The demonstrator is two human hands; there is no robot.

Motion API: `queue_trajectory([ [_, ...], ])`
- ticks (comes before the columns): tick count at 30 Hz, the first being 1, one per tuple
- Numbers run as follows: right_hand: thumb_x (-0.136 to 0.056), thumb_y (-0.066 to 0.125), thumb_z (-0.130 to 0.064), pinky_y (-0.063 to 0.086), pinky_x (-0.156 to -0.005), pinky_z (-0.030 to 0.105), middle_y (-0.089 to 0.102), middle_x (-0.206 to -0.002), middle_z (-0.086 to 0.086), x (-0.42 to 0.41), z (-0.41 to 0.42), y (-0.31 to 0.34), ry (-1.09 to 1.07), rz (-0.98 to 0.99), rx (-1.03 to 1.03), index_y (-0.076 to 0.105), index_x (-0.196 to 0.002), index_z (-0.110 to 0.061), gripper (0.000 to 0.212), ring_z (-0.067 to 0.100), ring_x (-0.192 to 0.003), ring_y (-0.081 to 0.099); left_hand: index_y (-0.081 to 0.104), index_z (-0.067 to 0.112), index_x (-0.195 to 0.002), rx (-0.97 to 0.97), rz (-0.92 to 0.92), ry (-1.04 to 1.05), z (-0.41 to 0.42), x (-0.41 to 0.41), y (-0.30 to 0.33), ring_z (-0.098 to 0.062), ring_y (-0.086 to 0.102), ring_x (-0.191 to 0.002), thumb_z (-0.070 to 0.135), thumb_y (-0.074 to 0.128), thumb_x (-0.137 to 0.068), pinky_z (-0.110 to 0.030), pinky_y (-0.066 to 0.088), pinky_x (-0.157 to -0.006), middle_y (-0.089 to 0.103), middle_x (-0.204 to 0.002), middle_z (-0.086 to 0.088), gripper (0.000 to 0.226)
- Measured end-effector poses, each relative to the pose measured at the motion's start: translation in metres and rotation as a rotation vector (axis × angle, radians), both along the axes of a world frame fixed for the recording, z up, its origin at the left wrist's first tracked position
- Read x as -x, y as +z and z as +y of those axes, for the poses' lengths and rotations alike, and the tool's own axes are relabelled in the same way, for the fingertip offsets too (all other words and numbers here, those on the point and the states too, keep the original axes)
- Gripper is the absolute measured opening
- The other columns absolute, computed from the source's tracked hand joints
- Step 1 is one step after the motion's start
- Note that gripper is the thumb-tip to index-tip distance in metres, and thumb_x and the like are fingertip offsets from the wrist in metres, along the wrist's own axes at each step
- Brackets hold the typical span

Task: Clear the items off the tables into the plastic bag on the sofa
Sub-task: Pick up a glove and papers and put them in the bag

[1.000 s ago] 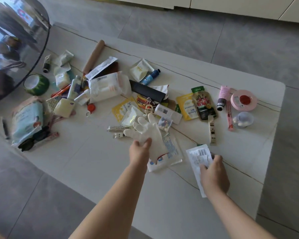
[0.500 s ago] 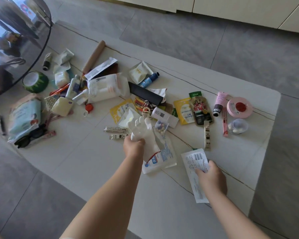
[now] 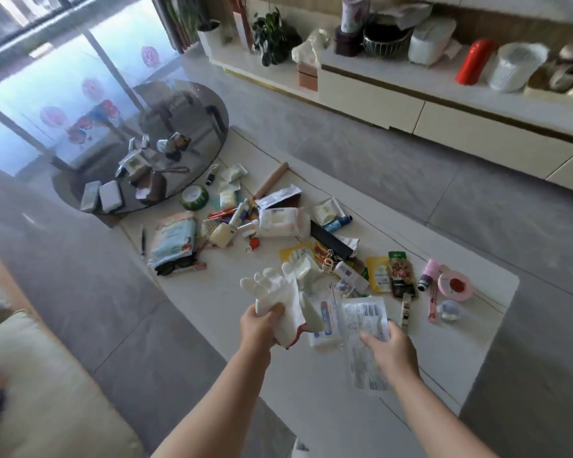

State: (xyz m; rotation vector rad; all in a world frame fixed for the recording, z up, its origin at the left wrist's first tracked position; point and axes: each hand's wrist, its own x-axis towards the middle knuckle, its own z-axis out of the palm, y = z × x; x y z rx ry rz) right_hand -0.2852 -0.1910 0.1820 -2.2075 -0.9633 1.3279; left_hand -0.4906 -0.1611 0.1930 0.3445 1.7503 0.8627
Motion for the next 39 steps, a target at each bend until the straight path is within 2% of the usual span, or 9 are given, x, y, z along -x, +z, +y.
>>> queue_trajectory([
  [4, -0.087, 0.065, -0.021, 0.041, -0.081, 0.029, 0.059, -0.118, 0.013, 0.034, -0.005, 0.059, 0.115, 0.084, -0.022, 0.055, -0.12, -0.003, 0.039, 0.029, -0.108, 0.056, 0.06, 0.002, -0.112, -0.037, -0.03, 0.112, -0.035, 0.039, 0.063, -0.042, 0.064, -0.096, 0.007, 0.06, -0.089, -0.048, 0.054, -0.072, 0.065, -0.104, -0.023, 0.024],
  [8, -0.085, 0.061, -0.015, 0.05, -0.083, 0.043, 0.064, -0.106, 0.02, 0.076, -0.006, 0.099, 0.255, 0.122, -0.018, 0.058, -0.107, -0.001, 0.026, 0.036, -0.097, 0.061, 0.062, 0.004, -0.11, -0.083, -0.017, 0.225, -0.068, 0.074, 0.11, -0.035, 0.064, -0.085, 0.01, 0.064, -0.088, -0.047, 0.055, -0.069, 0.065, -0.099, -0.019, 0.023],
  [13, -0.084, 0.063, -0.013, 0.047, -0.097, 0.05, 0.055, -0.13, 0.02, 0.158, -0.017, 0.147, 0.446, 0.248, -0.035, 0.044, -0.136, -0.003, 0.056, 0.035, -0.115, 0.056, 0.063, 0.007, -0.109, -0.14, -0.019, 0.395, -0.114, 0.137, 0.156, -0.033, 0.066, -0.083, 0.017, 0.063, -0.09, -0.046, 0.055, -0.07, 0.067, -0.096, -0.015, 0.021],
  [18, -0.081, 0.069, -0.008, 0.054, -0.082, 0.048, 0.069, -0.096, 0.014, 0.245, -0.03, 0.174, 0.627, 0.28, -0.105, 0.061, -0.105, -0.005, 0.026, 0.033, -0.089, 0.067, 0.059, 0.005, -0.11, -0.179, -0.056, 0.507, -0.154, 0.212, 0.182, -0.03, 0.064, -0.074, 0.011, 0.06, -0.091, -0.035, 0.053, -0.054, 0.066, -0.089, -0.014, 0.02],
  [24, -0.078, 0.073, -0.007, 0.054, -0.072, 0.032, 0.066, -0.094, -0.001, 0.358, -0.044, 0.195, 0.769, 0.397, -0.1, 0.055, -0.1, -0.018, 0.03, 0.013, -0.084, 0.064, 0.057, 0.004, -0.111, -0.218, -0.08, 0.663, -0.194, 0.307, 0.188, -0.026, 0.062, -0.069, 0.0, 0.061, -0.088, -0.034, 0.051, -0.064, 0.064, -0.083, -0.011, 0.023],
  [28, -0.078, 0.073, -0.004, 0.055, -0.085, 0.044, 0.067, -0.096, 0.003, 0.434, -0.048, 0.201, 0.828, 0.432, -0.084, 0.054, -0.095, -0.019, 0.03, 0.02, -0.089, 0.065, 0.055, 0.009, -0.11, -0.222, -0.097, 0.764, -0.22, 0.369, 0.194, -0.026, 0.061, -0.069, 0.004, 0.063, -0.088, -0.03, 0.053, -0.048, 0.064, -0.083, -0.009, 0.024],
  [31, -0.076, 0.075, -0.004, 0.055, -0.081, 0.041, 0.067, -0.095, 0.003, 0.486, -0.051, 0.204, 0.876, 0.449, -0.086, 0.054, -0.092, -0.019, 0.031, 0.02, -0.088, 0.065, 0.057, 0.008, -0.109, -0.211, -0.089, 0.844, -0.24, 0.408, 0.196, -0.026, 0.061, -0.067, 0.005, 0.065, -0.087, -0.026, 0.05, -0.04, 0.064, -0.082, -0.01, 0.023],
  [35, -0.076, 0.075, -0.005, 0.049, -0.061, 0.025, 0.064, -0.089, -0.003, 0.547, -0.055, 0.202, 0.957, 0.466, -0.068, 0.053, -0.091, -0.021, 0.031, 0.011, -0.079, 0.062, 0.057, 0.003, -0.106, -0.21, -0.088, 0.973, -0.263, 0.454, 0.192, -0.031, 0.062, -0.074, 0.003, 0.067, -0.085, -0.038, 0.053, -0.062, 0.065, -0.087, -0.015, 0.023],
  [39, -0.077, 0.074, -0.003, 0.049, -0.06, 0.026, 0.063, -0.087, -0.001, 0.604, -0.055, 0.191, 1.007, 0.474, -0.022, 0.052, -0.092, -0.018, 0.031, 0.014, -0.076, 0.062, 0.058, 0.003, -0.099, -0.178, -0.039, 1.109, -0.278, 0.492, 0.182, -0.029, 0.063, -0.074, 0.007, 0.069, -0.083, -0.032, 0.05, -0.056, 0.067, -0.088, -0.016, 0.02],
])
